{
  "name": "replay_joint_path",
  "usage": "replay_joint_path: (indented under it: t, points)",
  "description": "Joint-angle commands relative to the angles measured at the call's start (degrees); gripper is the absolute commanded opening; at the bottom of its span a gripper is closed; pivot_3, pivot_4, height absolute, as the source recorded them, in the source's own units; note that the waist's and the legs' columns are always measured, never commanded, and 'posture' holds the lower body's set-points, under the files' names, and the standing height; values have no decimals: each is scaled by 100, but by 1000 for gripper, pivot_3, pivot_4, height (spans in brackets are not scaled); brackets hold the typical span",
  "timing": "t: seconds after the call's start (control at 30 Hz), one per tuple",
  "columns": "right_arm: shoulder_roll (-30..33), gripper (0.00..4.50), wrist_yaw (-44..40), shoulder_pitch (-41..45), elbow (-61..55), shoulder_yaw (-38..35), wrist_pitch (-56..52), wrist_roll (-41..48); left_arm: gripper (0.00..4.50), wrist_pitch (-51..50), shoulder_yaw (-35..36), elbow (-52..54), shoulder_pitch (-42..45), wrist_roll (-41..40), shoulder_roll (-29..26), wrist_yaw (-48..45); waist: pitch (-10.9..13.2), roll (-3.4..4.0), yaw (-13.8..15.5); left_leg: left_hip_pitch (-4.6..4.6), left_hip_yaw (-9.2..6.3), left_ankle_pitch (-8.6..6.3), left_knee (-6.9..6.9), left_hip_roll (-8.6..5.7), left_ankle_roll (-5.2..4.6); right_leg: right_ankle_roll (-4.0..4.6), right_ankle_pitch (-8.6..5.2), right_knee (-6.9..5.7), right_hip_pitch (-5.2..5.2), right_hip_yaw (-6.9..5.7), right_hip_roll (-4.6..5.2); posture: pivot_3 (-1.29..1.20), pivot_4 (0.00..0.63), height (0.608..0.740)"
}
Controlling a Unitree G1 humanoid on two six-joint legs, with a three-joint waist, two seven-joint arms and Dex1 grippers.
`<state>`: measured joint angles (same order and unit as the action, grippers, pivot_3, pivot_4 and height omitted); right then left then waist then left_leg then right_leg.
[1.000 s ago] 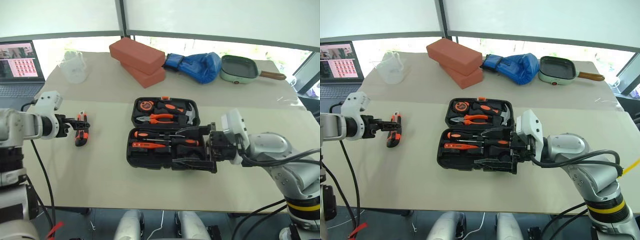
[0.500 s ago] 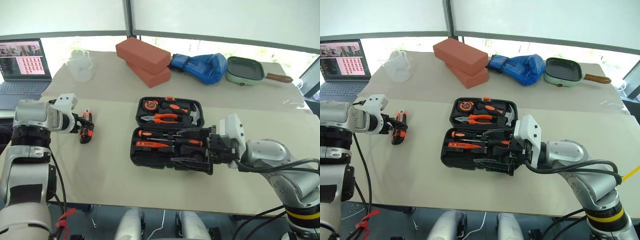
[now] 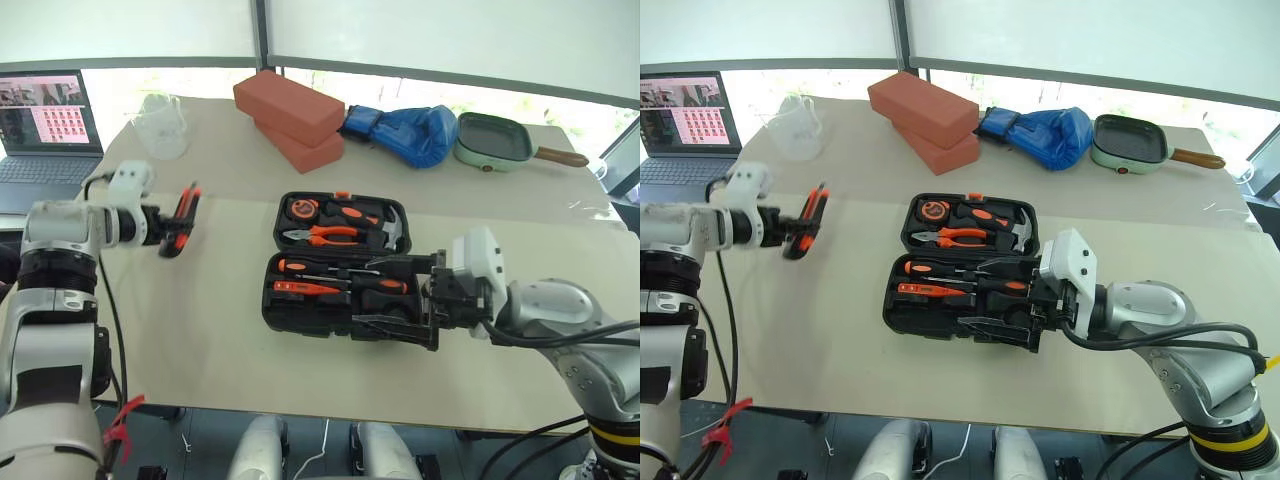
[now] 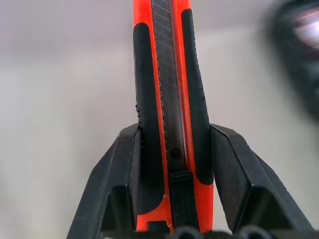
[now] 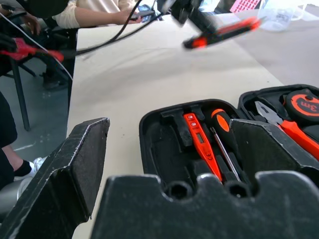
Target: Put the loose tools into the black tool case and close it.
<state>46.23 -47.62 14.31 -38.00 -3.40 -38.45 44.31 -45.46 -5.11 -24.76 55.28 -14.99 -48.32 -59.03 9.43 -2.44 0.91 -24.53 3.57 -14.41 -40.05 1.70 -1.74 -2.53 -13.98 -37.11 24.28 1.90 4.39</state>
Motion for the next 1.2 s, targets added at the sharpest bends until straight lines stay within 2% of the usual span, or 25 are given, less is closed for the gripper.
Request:
replay_joint_path:
  t: [0.03,0.17,0.27,0.33,0.4,0.57,0.67,0.97,1.2]
  points:
    - [159,4500,-72,-56,-170,-169,16,21,1589,855,-259,1708,-202,-369,-82,-1217,-2,4,-7,1,-1,-3,0,0,-4,-3,2,1,-3,1,4,0,150,738]
    - [386,4500,-258,-209,-140,-244,103,-90,1589,469,-836,2805,-201,-728,-23,-2029,-3,8,-30,9,6,-7,1,0,-12,-5,2,7,-5,14,-2,0,150,738]
    - [471,4500,-184,-346,-184,-489,51,-18,1589,747,-1928,3301,-259,-190,-265,-2826,-4,9,-54,14,10,-7,0,-4,-11,-4,1,27,-2,22,-9,0,150,738]
    - [467,4500,-125,-457,-285,-566,14,34,1589,707,-2278,3285,-240,101,-167,-2724,-4,9,-54,23,15,-7,2,-6,-11,-4,-1,25,-6,31,-12,0,150,738]
    - [433,4500,-44,-547,-379,-616,28,26,1589,560,-2377,3245,-246,203,27,-2503,-3,9,-44,22,14,-6,-1,-4,-11,-3,-1,22,-5,32,-15,0,150,738]
    - [237,4500,437,-583,-451,-754,-56,103,1589,1162,-2734,3349,-436,586,-68,-2834,-3,9,-40,19,13,-7,-9,-5,-13,-5,-1,19,-4,34,-14,0,150,738]
    - [236,4500,500,-618,-487,-781,-62,119,1589,1235,-2869,3079,-434,861,135,-2693,-4,9,-28,20,12,-7,-10,-5,-13,-5,-1,18,-5,34,-14,0,150,738]
    - [188,4500,679,-690,-528,-764,-53,187,1589,1045,-2955,2320,-256,1074,874,-2612,-10,20,-18,23,9,-11,-23,-9,-21,-11,-3,16,-17,32,-9,0,150,738]
    - [123,4500,756,-622,-427,-774,-53,269,1589,435,-3130,2604,-216,1037,891,-2903,-10,21,-61,21,8,-11,-22,-4,-21,-10,-3,10,-9,37,-17,0,150,738]
